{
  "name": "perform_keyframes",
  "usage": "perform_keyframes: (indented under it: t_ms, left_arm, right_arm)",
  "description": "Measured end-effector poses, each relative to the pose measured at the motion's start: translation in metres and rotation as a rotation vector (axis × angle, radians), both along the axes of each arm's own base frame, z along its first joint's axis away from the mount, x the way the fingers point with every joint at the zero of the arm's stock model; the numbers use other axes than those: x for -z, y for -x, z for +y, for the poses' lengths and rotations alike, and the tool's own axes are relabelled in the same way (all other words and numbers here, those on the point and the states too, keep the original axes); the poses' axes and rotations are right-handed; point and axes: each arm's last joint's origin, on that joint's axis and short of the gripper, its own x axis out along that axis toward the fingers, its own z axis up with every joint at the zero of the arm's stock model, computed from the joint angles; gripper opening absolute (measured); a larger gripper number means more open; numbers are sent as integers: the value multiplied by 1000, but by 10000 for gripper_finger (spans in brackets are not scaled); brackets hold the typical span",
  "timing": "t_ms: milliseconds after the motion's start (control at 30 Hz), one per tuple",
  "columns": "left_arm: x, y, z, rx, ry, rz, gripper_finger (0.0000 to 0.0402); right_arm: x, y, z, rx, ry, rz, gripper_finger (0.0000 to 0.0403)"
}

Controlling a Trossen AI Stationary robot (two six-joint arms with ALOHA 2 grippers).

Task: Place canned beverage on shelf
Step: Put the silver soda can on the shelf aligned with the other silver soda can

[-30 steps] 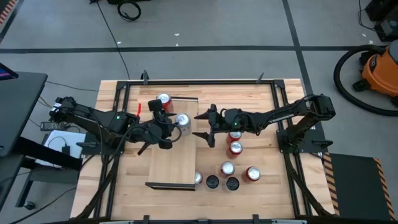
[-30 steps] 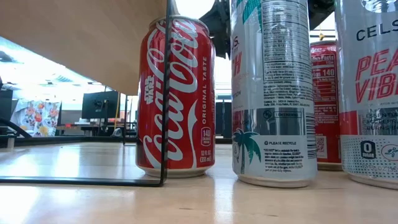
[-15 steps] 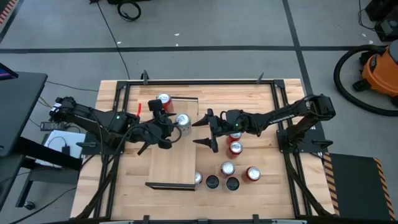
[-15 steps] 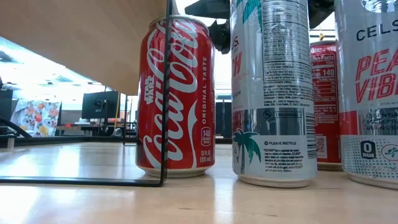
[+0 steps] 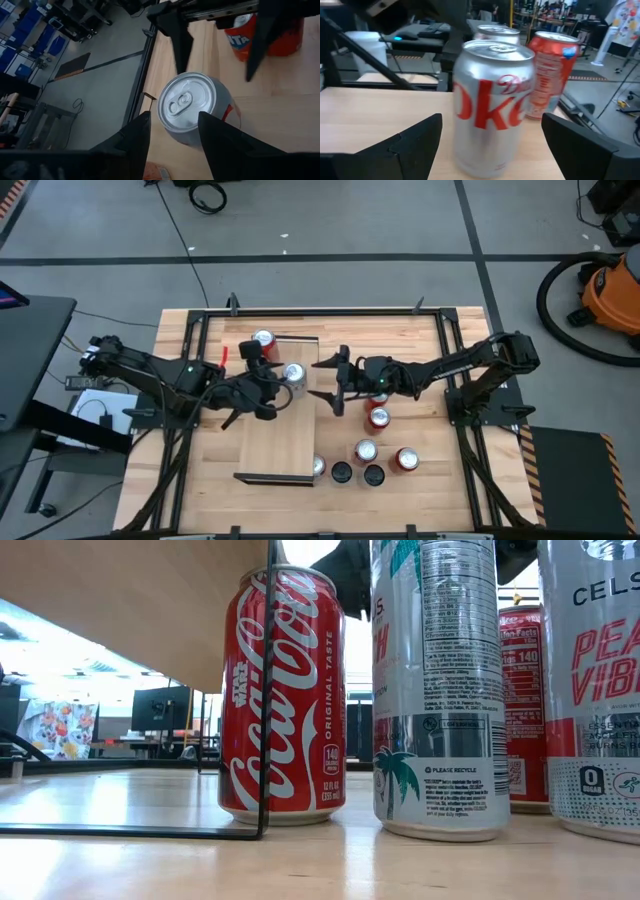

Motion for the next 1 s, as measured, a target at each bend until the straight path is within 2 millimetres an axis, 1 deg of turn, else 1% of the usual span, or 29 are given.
perform_keyframes:
  t_ms: [200,467,633,733,1000]
  left_arm:
    - [1,1,-1,5,1,6,176]
    - [1,2,-5,18,5,8,176]
    - [1,1,-3,11,5,8,176]
    - [1,1,-3,11,5,6,176]
    - [1,1,-2,12,-5,14,176]
  right_arm:
    - [3,1,-7,108,79,49,352]
    - [2,2,-23,206,72,36,352]
    - [-1,1,-27,113,7,-13,352]
    - [-3,0,-23,72,-7,-34,352]
    - [-4,0,-11,34,-16,-45,352]
